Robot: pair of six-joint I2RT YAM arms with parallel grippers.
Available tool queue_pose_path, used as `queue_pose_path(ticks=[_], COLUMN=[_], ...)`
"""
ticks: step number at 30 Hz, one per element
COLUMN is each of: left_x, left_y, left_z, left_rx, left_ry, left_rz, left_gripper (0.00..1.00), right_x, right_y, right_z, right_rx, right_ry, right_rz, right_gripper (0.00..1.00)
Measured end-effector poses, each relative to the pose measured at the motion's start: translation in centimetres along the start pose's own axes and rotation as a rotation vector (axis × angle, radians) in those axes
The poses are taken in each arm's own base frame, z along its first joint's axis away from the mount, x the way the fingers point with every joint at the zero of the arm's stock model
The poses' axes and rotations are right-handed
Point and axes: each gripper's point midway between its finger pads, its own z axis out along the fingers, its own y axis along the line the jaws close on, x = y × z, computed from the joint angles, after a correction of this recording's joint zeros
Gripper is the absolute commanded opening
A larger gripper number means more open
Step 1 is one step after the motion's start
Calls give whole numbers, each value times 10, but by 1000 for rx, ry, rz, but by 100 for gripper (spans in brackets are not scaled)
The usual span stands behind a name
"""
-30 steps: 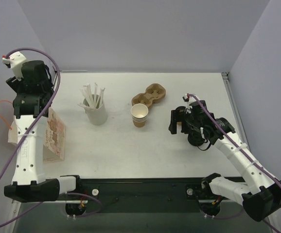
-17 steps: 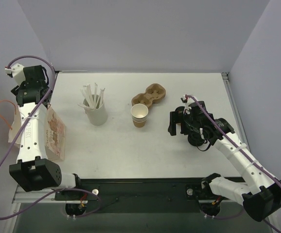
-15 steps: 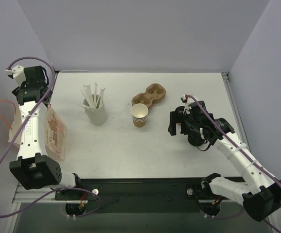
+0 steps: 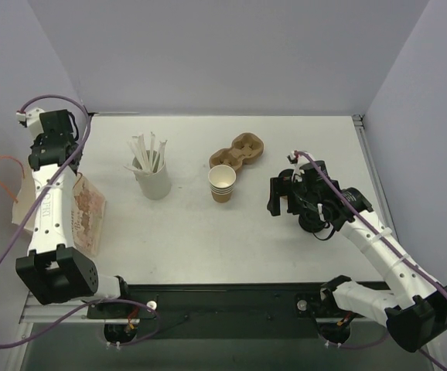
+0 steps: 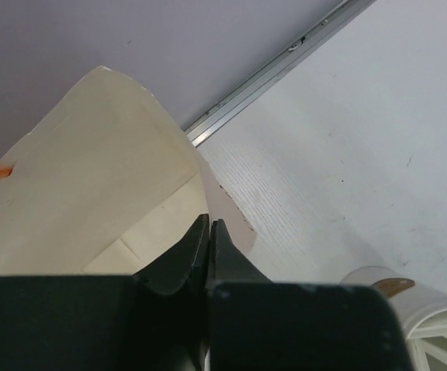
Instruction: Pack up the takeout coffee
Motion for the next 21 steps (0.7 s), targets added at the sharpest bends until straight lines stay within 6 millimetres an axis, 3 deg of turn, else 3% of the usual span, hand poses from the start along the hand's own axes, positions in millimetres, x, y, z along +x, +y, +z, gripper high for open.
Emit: queue_pose_path(ticks=[4, 10, 17, 21], left_x=[-9, -22, -53, -60], left_y=[4, 17, 7, -4], left_z=[-20, -67, -153, -204], left_rx=[50, 133, 332, 509], left_ry=[-30, -73, -156, -191], left_rz=[17, 55, 135, 182], left_gripper=[0, 0, 0, 0], right_x=[0, -2, 3, 0], right_y=[0, 2, 4, 5], right_z=[-3, -18, -35, -48], right_rx=[-1, -16, -32, -37], right_ry=[-4, -43, -50, -67], right_rz=[3, 17, 32, 31], right_gripper=[97, 97, 97, 97])
